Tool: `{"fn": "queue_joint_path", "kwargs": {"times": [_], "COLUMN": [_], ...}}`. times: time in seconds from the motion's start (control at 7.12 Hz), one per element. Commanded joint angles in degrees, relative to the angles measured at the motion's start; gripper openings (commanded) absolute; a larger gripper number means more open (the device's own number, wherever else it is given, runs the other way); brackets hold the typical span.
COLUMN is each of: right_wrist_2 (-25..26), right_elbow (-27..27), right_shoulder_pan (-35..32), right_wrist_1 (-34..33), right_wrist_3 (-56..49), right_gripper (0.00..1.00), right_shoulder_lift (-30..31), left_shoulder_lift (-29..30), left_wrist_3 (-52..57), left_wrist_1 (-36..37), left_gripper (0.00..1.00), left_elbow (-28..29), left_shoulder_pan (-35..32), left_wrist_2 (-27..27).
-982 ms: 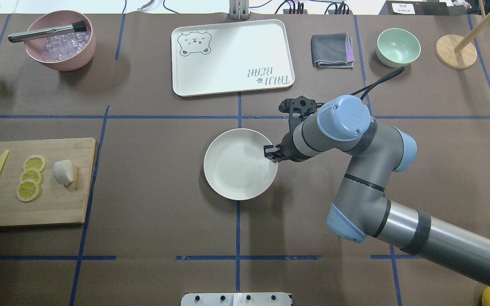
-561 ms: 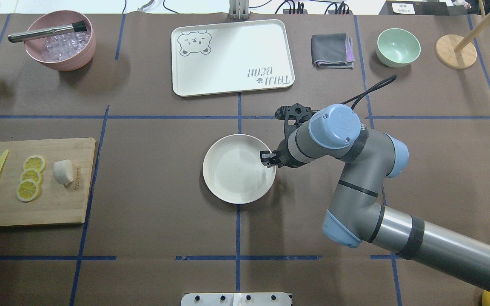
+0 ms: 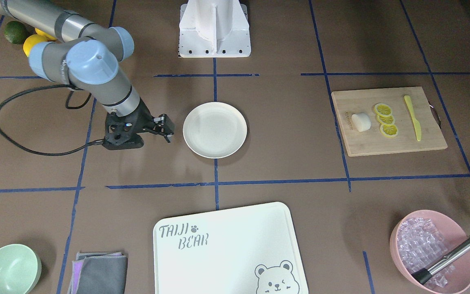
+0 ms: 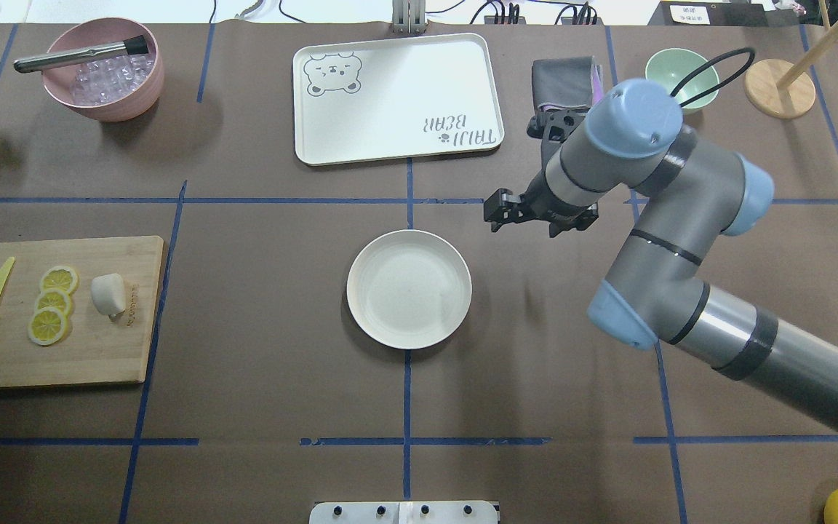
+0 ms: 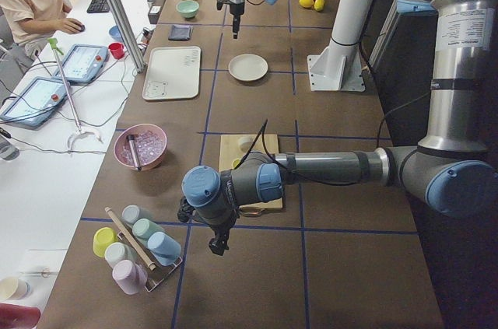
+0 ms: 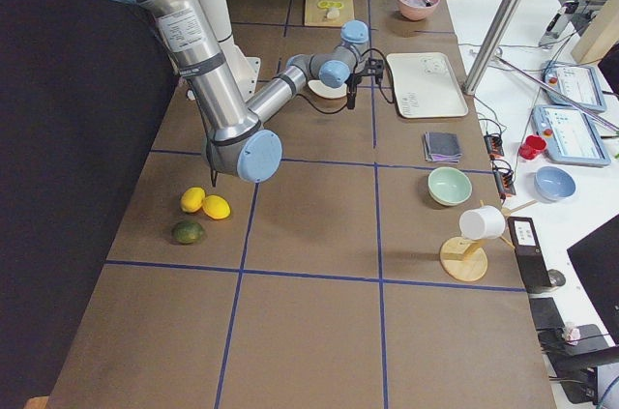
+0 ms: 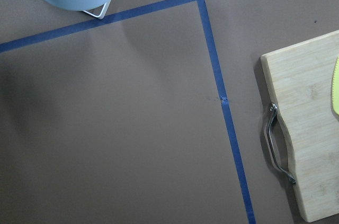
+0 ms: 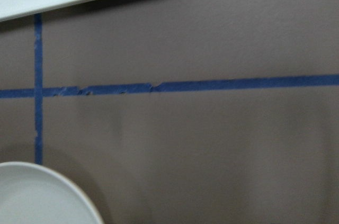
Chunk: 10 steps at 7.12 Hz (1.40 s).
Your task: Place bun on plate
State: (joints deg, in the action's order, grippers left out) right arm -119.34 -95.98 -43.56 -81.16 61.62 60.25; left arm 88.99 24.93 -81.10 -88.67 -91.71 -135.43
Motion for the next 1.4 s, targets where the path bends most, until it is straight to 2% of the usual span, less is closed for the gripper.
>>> {"fn": "queue_joint_path", "kwargs": {"times": [0.0,0.14,0.28,0.56,0.7,0.84,0.98,1.12,1.26], "right_wrist_2": [-1.6,-2.2,-5.1,-9.8,-9.8,-10.2,-10.8,-10.8,-10.7], "right_elbow": [-1.9,-2.1,-1.7,-1.6,-1.5,-1.5,-1.3,-1.2,-1.7], "right_shoulder_pan": [-11.1,-16.3,-22.7,-32.9,-36.9,-40.4,-43.3,-47.1,-48.2], "right_wrist_1": [-14.1,-16.5,-17.1,-17.0,-16.8,-16.7,-16.5,-16.5,-16.3], "right_wrist_3": [-22.0,-33.6,-46.3,-64.4,-72.6,-76.1,-77.3,-77.2,-76.5], "right_gripper": [1.0,1.0,1.0,1.0,1.0,1.0,1.0,1.0,1.0], "right_shoulder_lift": [0.5,3.5,7.1,15.6,19.6,24.0,27.3,30.2,33.1], "left_shoulder_lift": [0.5,0.6,1.5,2.1,2.1,2.1,2.7,4.9,4.7], "left_wrist_3": [-0.2,-0.4,-0.4,-0.5,-0.5,-0.7,-4.2,-12.4,-13.6], "left_wrist_1": [0.1,0.0,0.0,-0.3,-3.6,-9.0,-10.5,-11.2,-11.3], "left_gripper": [1.0,1.0,1.0,1.0,1.0,1.0,1.0,1.0,1.0], "left_elbow": [-0.4,-0.4,-0.4,-0.4,0.2,0.4,0.7,1.7,1.3], "left_shoulder_pan": [0.3,0.3,0.4,0.5,0.6,0.8,2.0,2.9,2.9], "left_wrist_2": [0.3,-0.3,-0.4,-0.1,0.0,0.2,0.3,-0.2,-0.4]}}
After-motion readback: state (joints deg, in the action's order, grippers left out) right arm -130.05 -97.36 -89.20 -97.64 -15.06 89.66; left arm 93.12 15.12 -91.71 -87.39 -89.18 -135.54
